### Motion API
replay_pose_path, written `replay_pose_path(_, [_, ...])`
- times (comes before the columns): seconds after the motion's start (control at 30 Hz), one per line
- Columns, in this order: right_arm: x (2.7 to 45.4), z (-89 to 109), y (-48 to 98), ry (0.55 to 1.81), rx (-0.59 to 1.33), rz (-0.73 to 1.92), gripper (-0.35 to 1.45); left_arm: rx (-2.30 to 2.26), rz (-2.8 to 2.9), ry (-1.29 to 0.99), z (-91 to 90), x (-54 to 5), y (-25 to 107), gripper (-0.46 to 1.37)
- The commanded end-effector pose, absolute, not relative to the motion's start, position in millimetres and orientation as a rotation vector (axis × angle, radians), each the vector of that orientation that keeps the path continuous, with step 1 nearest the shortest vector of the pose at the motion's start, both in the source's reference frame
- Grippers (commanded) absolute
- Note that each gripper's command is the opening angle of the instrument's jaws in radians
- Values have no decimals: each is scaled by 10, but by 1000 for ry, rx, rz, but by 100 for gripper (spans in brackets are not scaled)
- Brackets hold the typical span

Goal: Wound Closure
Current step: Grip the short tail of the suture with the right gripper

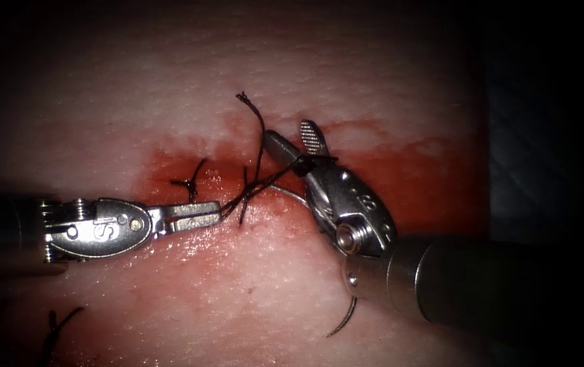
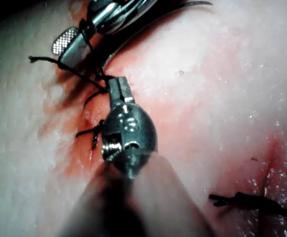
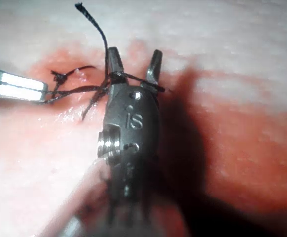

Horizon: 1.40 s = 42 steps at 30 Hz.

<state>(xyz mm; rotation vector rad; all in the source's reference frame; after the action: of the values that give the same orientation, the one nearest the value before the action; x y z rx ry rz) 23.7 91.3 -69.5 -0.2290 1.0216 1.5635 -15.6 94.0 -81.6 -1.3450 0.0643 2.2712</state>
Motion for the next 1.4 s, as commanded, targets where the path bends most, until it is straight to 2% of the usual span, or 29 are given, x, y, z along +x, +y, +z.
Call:
replay_pose_path(0.03, [239, -696, 913, 1023, -227, 1557, 74, -1348, 2273, 58, -816, -156, 940, -35])
replay_pose_path(0.9, [250, -731, 903, 1046, -247, 1490, 85, -1347, 2273, 59, -816, -156, 939, -35])
replay_pose_path(1.4, [276, -715, 931, 1047, -244, 1425, 75, -1347, 2272, 59, -816, -156, 940, -35])
